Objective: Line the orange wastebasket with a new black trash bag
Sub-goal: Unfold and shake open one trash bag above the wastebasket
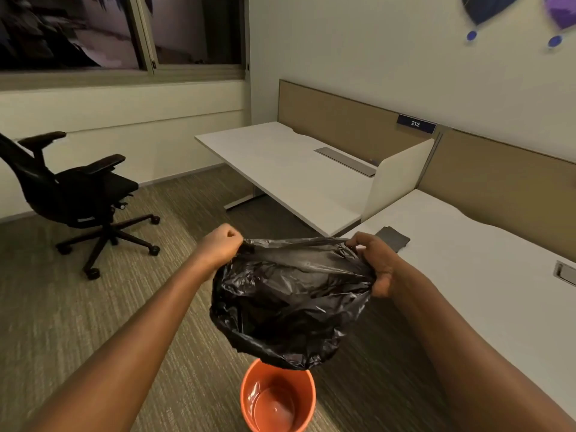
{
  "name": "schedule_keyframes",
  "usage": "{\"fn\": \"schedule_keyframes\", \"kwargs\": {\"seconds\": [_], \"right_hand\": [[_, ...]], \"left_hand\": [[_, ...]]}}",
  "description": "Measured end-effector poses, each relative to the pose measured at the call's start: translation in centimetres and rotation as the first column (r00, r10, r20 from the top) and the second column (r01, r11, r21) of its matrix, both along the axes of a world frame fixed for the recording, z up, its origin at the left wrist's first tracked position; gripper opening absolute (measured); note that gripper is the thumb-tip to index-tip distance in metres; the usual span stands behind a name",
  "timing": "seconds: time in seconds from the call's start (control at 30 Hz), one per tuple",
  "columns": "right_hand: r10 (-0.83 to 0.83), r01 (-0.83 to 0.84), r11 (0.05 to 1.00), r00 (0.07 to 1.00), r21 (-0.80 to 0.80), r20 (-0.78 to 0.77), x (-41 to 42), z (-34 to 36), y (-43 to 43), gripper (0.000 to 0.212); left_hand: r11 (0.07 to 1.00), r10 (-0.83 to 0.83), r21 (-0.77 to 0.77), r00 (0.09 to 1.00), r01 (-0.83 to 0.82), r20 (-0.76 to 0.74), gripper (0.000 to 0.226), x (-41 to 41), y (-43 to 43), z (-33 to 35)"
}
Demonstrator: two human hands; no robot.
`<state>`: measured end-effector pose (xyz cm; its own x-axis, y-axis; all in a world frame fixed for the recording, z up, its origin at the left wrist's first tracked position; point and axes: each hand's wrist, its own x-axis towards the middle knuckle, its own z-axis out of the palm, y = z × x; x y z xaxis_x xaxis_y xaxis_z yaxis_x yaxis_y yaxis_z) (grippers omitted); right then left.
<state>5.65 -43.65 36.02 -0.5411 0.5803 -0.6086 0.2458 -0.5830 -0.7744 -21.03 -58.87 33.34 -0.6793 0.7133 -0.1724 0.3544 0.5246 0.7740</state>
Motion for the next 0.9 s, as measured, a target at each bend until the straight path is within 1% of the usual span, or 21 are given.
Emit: {"fn": "schedule_keyframes", "kwargs": {"seconds": [0.03, 0.07, 0.1, 0.13, 0.2, 0.23, 0.27, 0.33, 0.37, 0.43, 0.47, 0.53, 0.63, 0.67, 0.7, 0.73, 0.77, 0.8, 0.83, 0.87, 0.9], "right_hand": [[0.025, -0.025, 1.0, 1.0, 0.008, 0.006, -0.2, 0.1, 0.0, 0.03], [0.045, -0.046, 0.999, 0.999, 0.013, 0.014, -0.5, 0.1, -0.1, 0.032], [0.063, -0.063, 0.998, 0.998, 0.018, 0.018, -0.7, 0.2, -0.3, 0.034], [0.091, -0.091, 0.996, 0.996, 0.02, 0.005, -1.1, 0.3, -0.4, 0.035], [0.183, -0.181, 0.983, 0.981, 0.035, -0.07, -1.7, 0.6, -0.6, 0.037], [0.218, -0.213, 0.975, 0.972, 0.065, -0.09, -1.9, 0.9, -0.7, 0.037], [0.24, -0.232, 0.967, 0.967, 0.104, -0.082, -2.1, 1.2, -0.8, 0.038], [0.206, -0.211, 0.937, 0.977, 0.28, 0.047, -2.4, 1.6, -1.0, 0.056], [0.161, -0.212, 0.871, 0.975, 0.443, 0.151, -2.4, 1.6, -1.3, 0.067], [0.05, -0.289, 0.608, 0.944, 0.739, 0.327, -1.8, 1.2, -2.8, 0.09], [0.009, -0.319, 0.522, 0.929, 0.791, 0.369, -1.4, 0.6, -3.7, 0.104], [-0.047, -0.371, 0.468, 0.896, 0.802, 0.442, -0.4, -1.7, -5.5, 0.124], [-0.162, -0.489, 0.472, 0.77, 0.734, 0.617, 0.8, -7.0, -7.8, 0.121], [-0.172, -0.49, 0.503, 0.751, 0.712, 0.638, 1.1, -9.0, -8.4, 0.116], [-0.15, -0.456, 0.572, 0.759, 0.682, 0.634, 1.4, -10.9, -8.8, 0.107], [-0.118, -0.397, 0.651, 0.789, 0.647, 0.603, 1.6, -12.7, -9.2, 0.089], [-0.099, -0.313, 0.734, 0.829, 0.603, 0.551, 1.8, -14.2, -9.3, 0.064], [-0.104, -0.19, 0.824, 0.876, 0.534, 0.471, 1.9, -15.4, -9.1, 0.039], [-0.14, -0.029, 0.905, 0.921, 0.424, 0.363, 2.0, -16.0, -8.6, 0.024], [-0.212, 0.143, 0.951, 0.948, 0.275, 0.238, 2.0, -16.1, -7.8, 0.02], [-0.303, 0.284, 0.949, 0.943, 0.14, 0.141, 1.9, -15.9, -6.9, 0.021]], "left_hand": [[0.991, -0.072, 0.109, 0.996, 0.078, -0.06, 0.025, 0.7, 0.0, 0.2], [0.959, -0.169, 0.223, 0.984, 0.176, -0.051, 0.033, 1.7, -0.1, 0.5], [0.915, -0.28, 0.297, 0.96, 0.274, -0.023, 0.044, 2.7, -0.1, 0.8], [0.874, -0.387, 0.309, 0.922, 0.374, -0.023, 0.059, 3.9, 0.1, 1.1], [0.817, -0.544, 0.173, 0.834, 0.551, -0.09, 0.089, 6.4, 0.7, 1.2], [0.793, -0.593, 0.097, 0.798, 0.602, -0.106, 0.09, 7.4, 1.1, 1.1], [0.786, -0.61, 0.055, 0.787, 0.615, -0.093, 0.077, 8.1, 1.5, 0.9], [0.838, -0.536, 0.088, 0.843, 0.538, -0.044, 0.035, 8.7, 2.7, -0.1], [0.879, -0.46, 0.146, 0.888, 0.454, 0.012, 0.023, 8.9, 3.0, -0.3], [0.943, -0.262, 0.264, 0.942, 0.204, 0.209, 0.019, 8.9, 3.5, -0.2], [0.951, -0.178, 0.299, 0.933, 0.081, 0.313, 0.019, 8.9, 3.7, -0.1], [0.942, -0.062, 0.322, 0.897, -0.092, 0.438, 0.021, 8.3, 4.0, -0.1], [0.918, 0.006, 0.327, 0.833, -0.224, 0.554, 0.025, 7.0, 4.0, -0.3], [0.911, 0.024, 0.32, 0.807, -0.261, 0.59, 0.03, 6.6, 4.0, -0.3], [0.904, 0.043, 0.309, 0.782, -0.296, 0.622, 0.033, 6.3, 3.9, -0.3], [0.899, 0.056, 0.297, 0.757, -0.322, 0.651, 0.035, 6.0, 3.9, -0.3], [0.901, 0.061, 0.28, 0.735, -0.332, 0.675, 0.035, 5.8, 3.9, -0.3], [0.912, 0.054, 0.259, 0.717, -0.319, 0.695, 0.034, 5.4, 3.9, -0.2], [0.931, 0.04, 0.227, 0.7, -0.285, 0.713, 0.033, 5.1, 3.8, -0.2], [0.955, 0.03, 0.187, 0.698, -0.232, 0.716, 0.031, 4.6, 3.7, 0.0], [0.977, 0.025, 0.14, 0.729, -0.164, 0.684, 0.028, 4.2, 3.5, 0.2]]}}
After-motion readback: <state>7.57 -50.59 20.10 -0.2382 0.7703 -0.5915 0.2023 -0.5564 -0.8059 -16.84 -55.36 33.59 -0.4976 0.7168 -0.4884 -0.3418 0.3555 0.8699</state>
